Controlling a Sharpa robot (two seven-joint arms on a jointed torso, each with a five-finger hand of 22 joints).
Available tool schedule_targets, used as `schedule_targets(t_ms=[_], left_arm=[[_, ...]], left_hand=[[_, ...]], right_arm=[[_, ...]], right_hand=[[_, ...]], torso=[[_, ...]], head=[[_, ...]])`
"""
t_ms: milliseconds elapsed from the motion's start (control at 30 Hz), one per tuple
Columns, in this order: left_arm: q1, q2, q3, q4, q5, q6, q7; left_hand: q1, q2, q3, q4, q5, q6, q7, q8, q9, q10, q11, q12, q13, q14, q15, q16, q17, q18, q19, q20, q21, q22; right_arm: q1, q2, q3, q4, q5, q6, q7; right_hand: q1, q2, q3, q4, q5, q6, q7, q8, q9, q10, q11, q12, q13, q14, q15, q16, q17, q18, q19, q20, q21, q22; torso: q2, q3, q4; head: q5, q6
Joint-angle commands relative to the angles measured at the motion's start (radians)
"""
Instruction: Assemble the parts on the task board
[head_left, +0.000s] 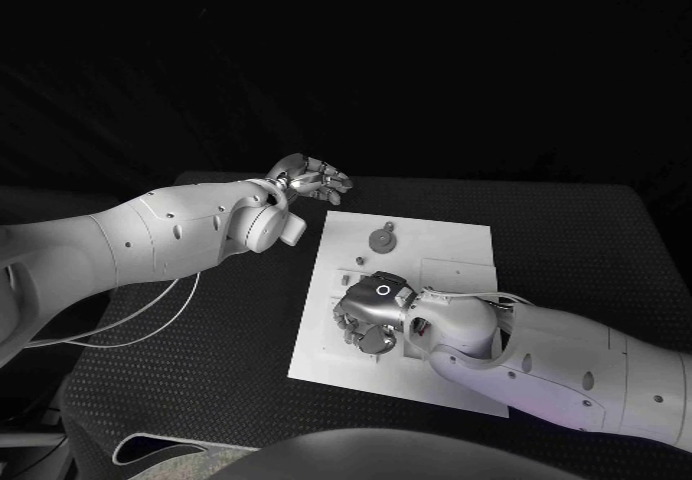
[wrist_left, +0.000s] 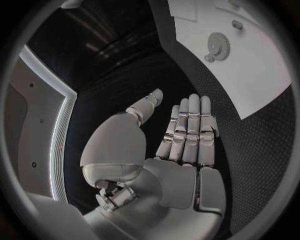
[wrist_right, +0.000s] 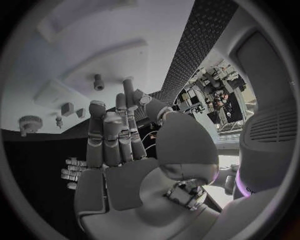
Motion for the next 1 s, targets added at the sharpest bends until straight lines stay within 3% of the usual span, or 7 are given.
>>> schedule_targets(t_ms=[33, 333, 1000], left_arm=[[0.001, 0.002, 0.001, 0.001, 0.006, 0.009, 0.008], [0.001, 0.002, 0.001, 0.0, 0.006, 0.01, 0.009], [0.001, 0.0, 0.001, 0.0, 0.006, 0.008, 0.008]], left_hand=[[0.002, 0.001, -0.004, 0.0, -0.002, -0.004, -0.003, 0.005, -0.001, -0.001, -0.005, 0.002, -0.001, 0.004, 0.002, -0.006, 0.001, 0.004, 0.002, 0.006, 0.002, -0.001], [0.002, 0.001, -0.005, 0.0, -0.001, -0.004, -0.002, 0.006, -0.001, -0.001, -0.005, 0.002, -0.001, 0.004, 0.003, -0.007, 0.002, 0.004, 0.002, 0.006, 0.002, -0.002], [0.003, 0.001, -0.005, 0.0, -0.002, -0.005, -0.002, 0.006, -0.002, -0.001, -0.005, 0.002, -0.001, 0.004, 0.003, -0.009, 0.005, 0.004, 0.001, 0.006, 0.001, -0.003]], right_arm=[[-0.001, -0.002, -0.001, 0.0, -0.012, 0.031, 0.008], [-0.001, -0.004, -0.003, 0.003, 0.0, 0.048, 0.013], [-0.001, -0.003, -0.005, 0.0, -0.005, 0.056, 0.008]], right_hand=[[0.023, 0.019, 0.002, 0.004, 0.003, 0.006, -0.001, 0.002, 0.017, 0.004, 0.0, 0.002, 0.001, 0.0, -0.005, -0.001, -0.001, 0.037, 0.0, -0.01, 0.005, 0.018], [0.023, 0.019, 0.002, 0.004, 0.003, 0.005, -0.001, 0.002, 0.018, 0.004, 0.0, 0.002, 0.002, 0.0, -0.005, -0.001, -0.001, 0.037, 0.0, -0.01, 0.005, 0.019], [0.024, 0.019, 0.001, 0.003, 0.003, 0.005, -0.001, 0.003, 0.019, 0.004, 0.0, 0.001, 0.004, -0.001, -0.005, -0.001, -0.001, 0.037, -0.001, -0.01, 0.005, 0.019]], torso=[[0.0, -0.0009, 0.0002], [0.0, -0.001, 0.0008], [0.0, -0.0011, 0.0007]], head=[[-0.002, 0.002], [-0.005, -0.003], [-0.002, -0.002]])
